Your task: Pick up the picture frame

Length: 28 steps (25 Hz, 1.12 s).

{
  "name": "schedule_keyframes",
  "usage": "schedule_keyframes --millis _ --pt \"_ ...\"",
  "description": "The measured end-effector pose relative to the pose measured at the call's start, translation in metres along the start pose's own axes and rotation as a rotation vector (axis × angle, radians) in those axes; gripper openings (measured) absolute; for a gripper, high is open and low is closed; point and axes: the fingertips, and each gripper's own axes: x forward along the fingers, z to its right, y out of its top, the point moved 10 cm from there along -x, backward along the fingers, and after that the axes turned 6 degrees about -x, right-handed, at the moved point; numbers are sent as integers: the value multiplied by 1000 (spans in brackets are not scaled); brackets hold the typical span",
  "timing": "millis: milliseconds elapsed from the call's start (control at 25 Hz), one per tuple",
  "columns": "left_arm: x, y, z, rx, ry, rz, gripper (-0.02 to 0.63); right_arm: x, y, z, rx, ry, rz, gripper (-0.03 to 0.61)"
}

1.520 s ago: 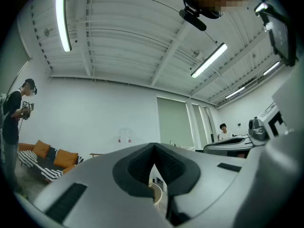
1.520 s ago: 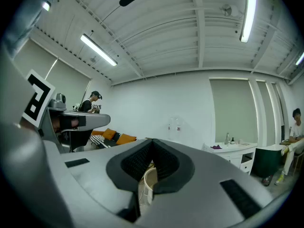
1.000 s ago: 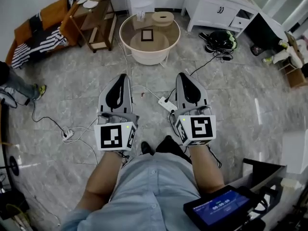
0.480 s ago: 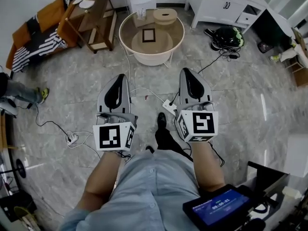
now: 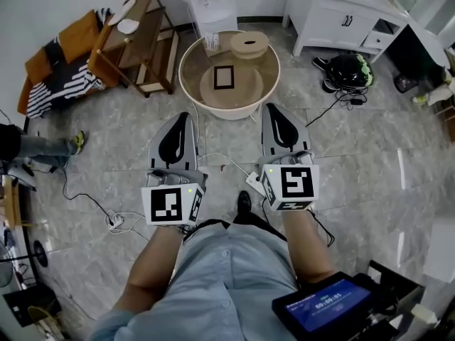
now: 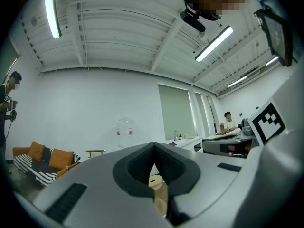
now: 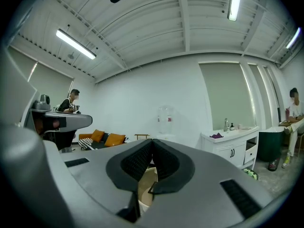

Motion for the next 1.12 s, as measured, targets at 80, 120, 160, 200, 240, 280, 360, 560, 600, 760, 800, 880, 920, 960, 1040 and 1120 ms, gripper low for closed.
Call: schedule_keyframes --millis 80,120,160,200,240,280,360,560,600,760,800,880,920,960,1040,1120 --pt "17 1 -3 3 10 2 11 17 2 11 2 3 3 14" --pt "24 2 -6 4 16 0 11 24 3 15 4 6 4 14" --pt "31 3 -8 5 22 -4 11 31 4 18 6 9 3 14" --pt "38 3 -11 4 27 -8 11 38 4 21 8 13 1 14" --pt "45 4 -12 3 31 -11 11 45 4 25 9 15 -2 14" --pt "51 3 -14 3 34 -14 11 51 3 28 12 17 -6 14" --pt "60 1 -17 7 40 -17 11 62 -2 32 19 20 -15 14" --pt "74 -15 -35 1 55 -35 11 89 -19 28 22 30 -42 14" --pt "78 -18 -41 -4 57 -37 11 95 -21 25 20 31 -47 14" --pt "100 -27 -72 -26 57 -39 11 131 -22 16 5 28 -68 15" --pt "108 -28 -81 -34 55 -38 11 142 -22 14 1 25 -74 14" --pt "125 -31 -103 -49 53 -37 11 166 -20 8 -10 20 -85 14" --pt "134 -32 -115 -56 53 -35 11 179 -20 5 -16 19 -89 15" --pt "143 -33 -126 -60 52 -31 11 192 -19 1 -22 20 -92 14" --pt "160 -32 -151 -61 47 -17 11 217 -16 -8 -32 16 -94 15" --pt "175 -29 -177 -63 38 0 11 241 -11 -17 -38 3 -92 15"
